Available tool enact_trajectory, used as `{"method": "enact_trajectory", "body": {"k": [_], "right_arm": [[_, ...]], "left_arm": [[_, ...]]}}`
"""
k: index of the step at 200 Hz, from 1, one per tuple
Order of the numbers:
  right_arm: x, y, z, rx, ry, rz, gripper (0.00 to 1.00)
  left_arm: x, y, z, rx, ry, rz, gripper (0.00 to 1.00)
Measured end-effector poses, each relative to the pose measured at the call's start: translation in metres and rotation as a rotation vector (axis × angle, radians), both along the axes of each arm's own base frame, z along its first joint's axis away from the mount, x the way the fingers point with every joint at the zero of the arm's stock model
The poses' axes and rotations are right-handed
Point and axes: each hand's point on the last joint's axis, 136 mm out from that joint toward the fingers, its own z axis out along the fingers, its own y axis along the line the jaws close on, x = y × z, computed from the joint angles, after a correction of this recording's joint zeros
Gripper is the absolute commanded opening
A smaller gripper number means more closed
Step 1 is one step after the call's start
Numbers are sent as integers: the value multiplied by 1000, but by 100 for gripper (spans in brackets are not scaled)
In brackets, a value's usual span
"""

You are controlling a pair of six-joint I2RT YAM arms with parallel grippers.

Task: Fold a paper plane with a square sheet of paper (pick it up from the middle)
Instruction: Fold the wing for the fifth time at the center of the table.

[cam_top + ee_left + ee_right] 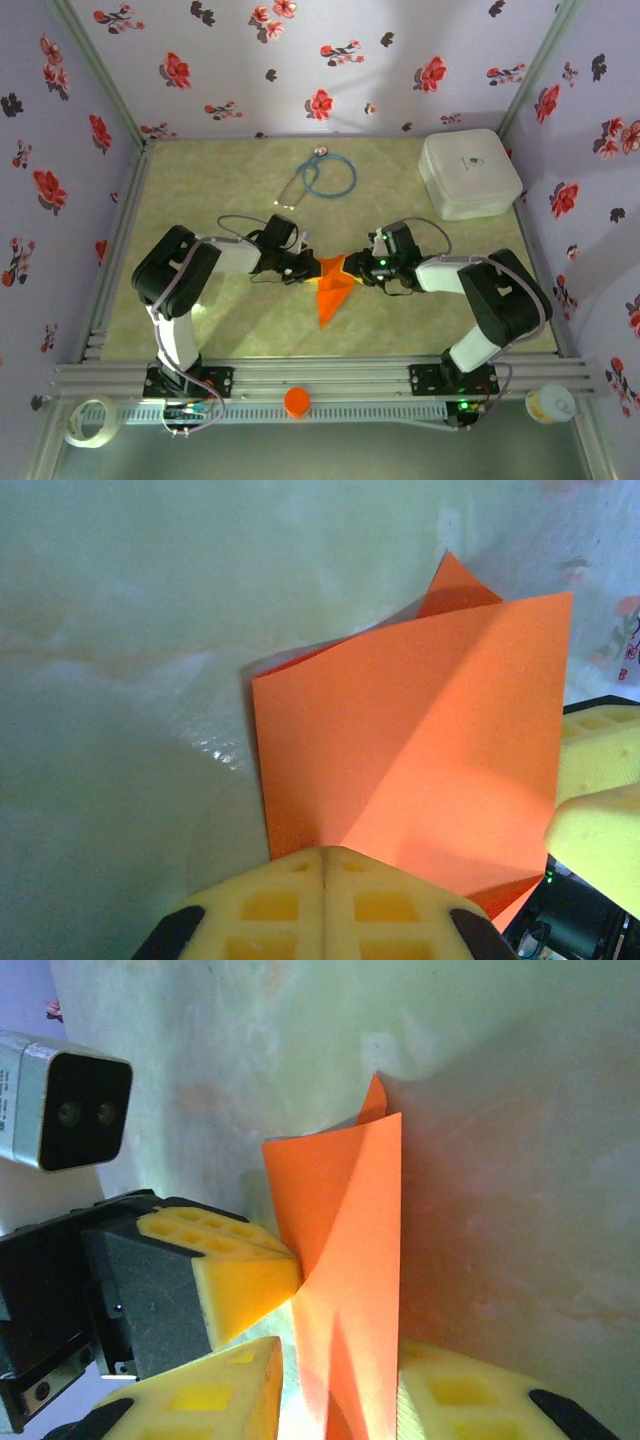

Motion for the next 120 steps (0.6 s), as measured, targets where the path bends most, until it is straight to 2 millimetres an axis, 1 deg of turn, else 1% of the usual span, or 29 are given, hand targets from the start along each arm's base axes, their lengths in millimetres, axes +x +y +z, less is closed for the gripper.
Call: {"method": "enact_trajectory", "body": {"k": [30,69,101,112,120], "right_arm": [[-2,0,-6,-2,18,12,25],[-1,-1,-9,-2,26,14,11],[1,-1,-8,4,26,4,4],[2,-1,-7,7,27,-10,3],[3,-2,-6,7,28,-26,2]], "left_arm": [[0,0,0,-1,0,0,0],[0,0,0,-2,0,-1,4],[0,0,4,-11,-7,5,16],[0,0,10,-20,-21,4,22],[1,-1,16,-30,-31,6,24]]}}
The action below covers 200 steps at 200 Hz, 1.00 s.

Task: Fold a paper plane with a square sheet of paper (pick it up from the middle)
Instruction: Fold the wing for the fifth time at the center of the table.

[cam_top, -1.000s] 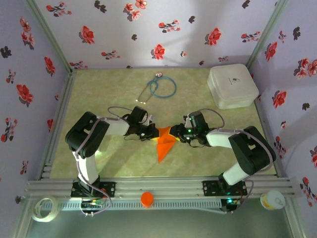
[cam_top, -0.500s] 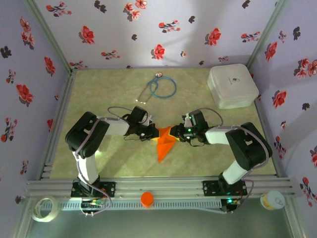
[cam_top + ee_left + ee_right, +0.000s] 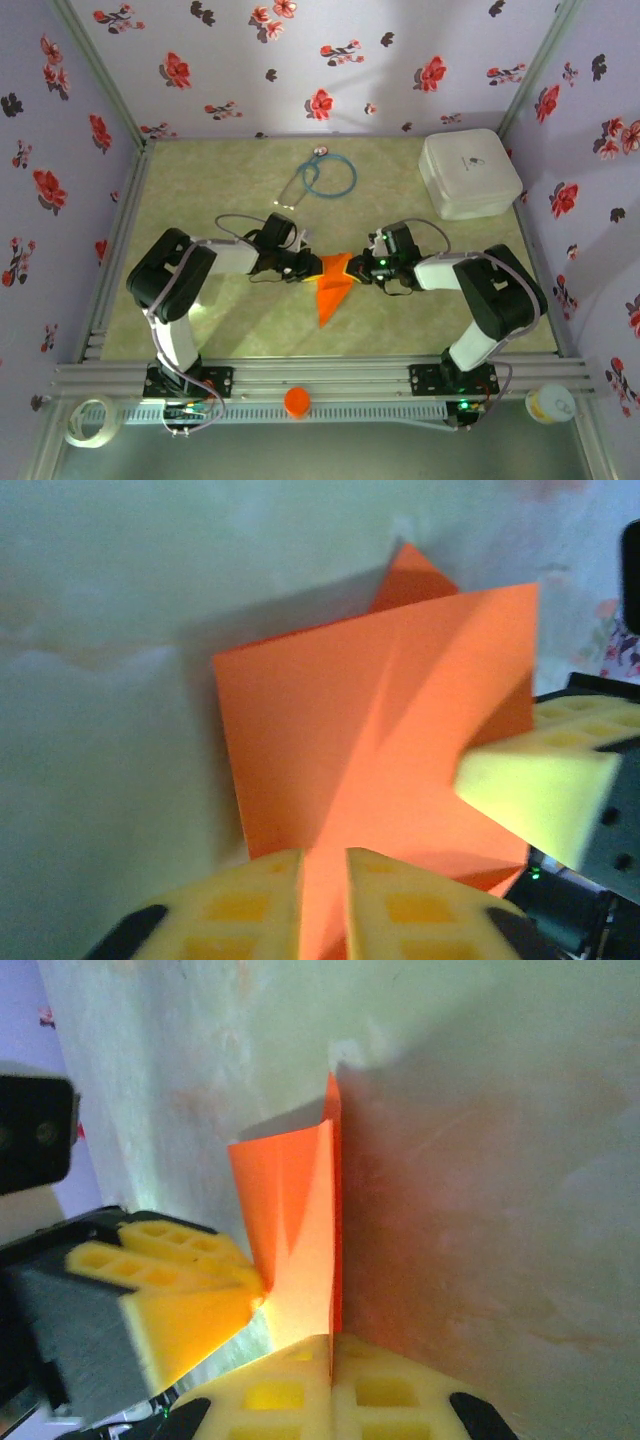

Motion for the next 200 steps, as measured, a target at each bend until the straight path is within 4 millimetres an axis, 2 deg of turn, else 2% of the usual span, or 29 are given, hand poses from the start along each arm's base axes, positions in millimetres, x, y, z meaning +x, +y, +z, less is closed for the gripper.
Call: {"method": "enact_trajectory", "body": {"k": [18,51,79,103,124,175,200], "right_arm": [[0,-4,2,4,6,-47,0],[0,-11,3,-10,24,-158,0],[-1,-13,4,-19,38,-253,0],[-3,-20,4,-22,50,-346,0],[-2,-27,6,-18,54,-419,0],[4,-33,17,4,45,-489,0],[4,-33,16,3,51,-496,0]], "left_arm": [[1,0,19,-28,-41,2,29],[7,0,59,-74,-147,16,31],[7,8,75,-65,-224,36,30],[-2,15,77,-37,-289,34,30],[-19,14,74,-8,-351,-12,32],[-60,-7,65,94,-533,-176,46],[-73,-18,58,180,-614,-254,49]]}}
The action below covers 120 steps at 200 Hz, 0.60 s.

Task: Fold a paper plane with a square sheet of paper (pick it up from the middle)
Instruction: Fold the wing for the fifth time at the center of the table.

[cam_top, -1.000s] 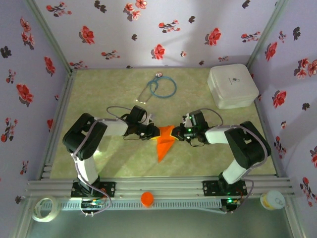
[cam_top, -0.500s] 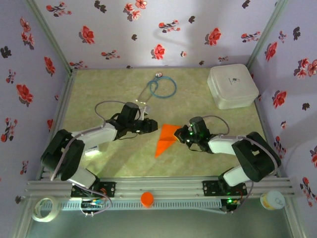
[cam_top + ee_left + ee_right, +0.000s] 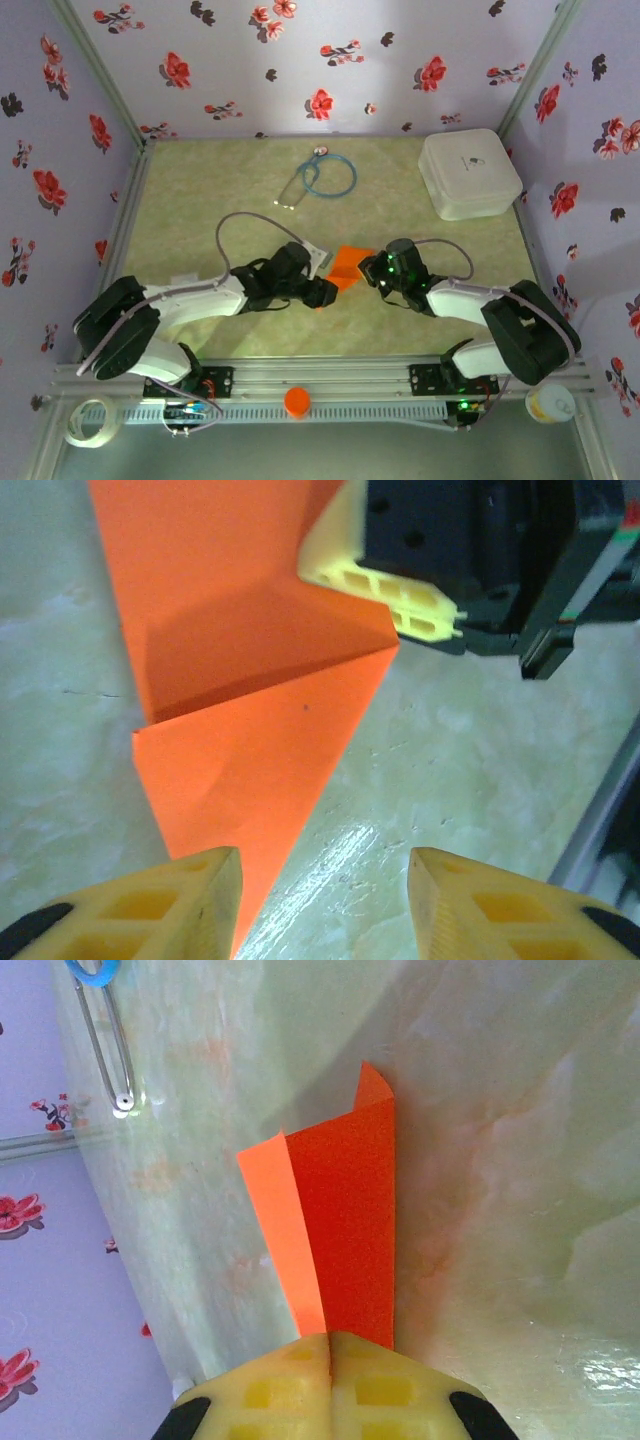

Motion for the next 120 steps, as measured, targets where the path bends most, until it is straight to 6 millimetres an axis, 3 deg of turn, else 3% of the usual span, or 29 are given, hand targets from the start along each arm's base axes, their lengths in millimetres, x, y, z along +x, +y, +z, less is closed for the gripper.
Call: {"method": "enact_trajectory", "body": {"k": [31,120], "right_arm": [[0,0,0,0,1,0,0],[-3,-2,-4,-4,27,-9,0]], "left_arm": [[3,-13,-8,99,-72,-13,51],[9,-25,-42,289,-129,-11,52]]}}
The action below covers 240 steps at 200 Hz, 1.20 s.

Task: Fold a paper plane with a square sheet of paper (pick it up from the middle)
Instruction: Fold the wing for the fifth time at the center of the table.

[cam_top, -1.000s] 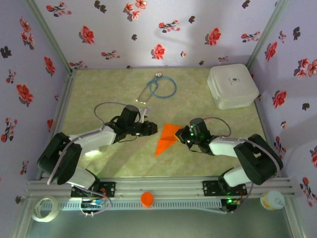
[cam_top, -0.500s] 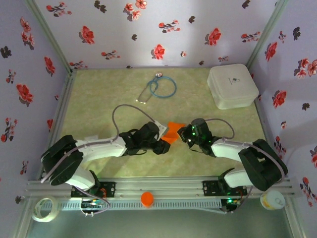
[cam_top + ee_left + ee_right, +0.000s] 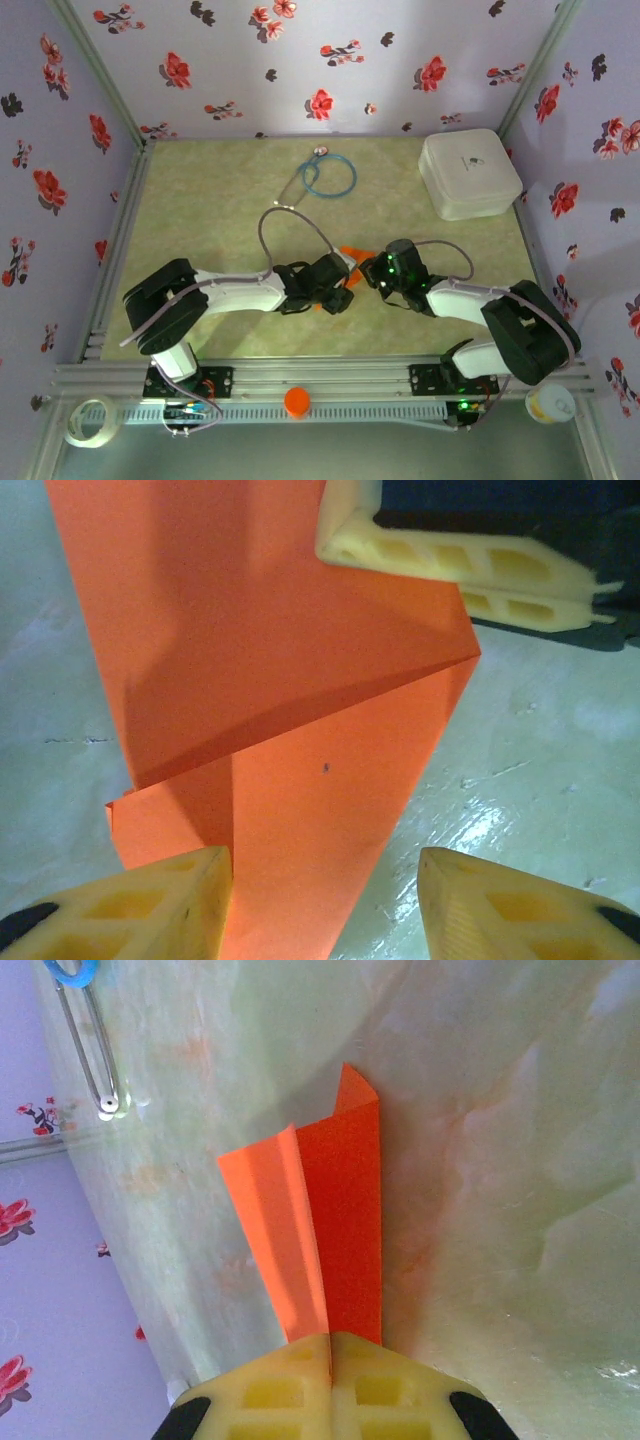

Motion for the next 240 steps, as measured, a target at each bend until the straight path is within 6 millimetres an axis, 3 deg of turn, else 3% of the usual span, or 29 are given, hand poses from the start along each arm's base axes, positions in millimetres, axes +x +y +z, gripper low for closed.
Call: {"method": "enact_trajectory", "body": {"k": [146,240], "right_arm": [[4,3,6,14,-7,-6,0],[5,3,10,21,-17,-6,0]], "left_arm": [[-1,8,-14,161,-84,-21,49],[0,8,-18,198,-105,-30,39]]}}
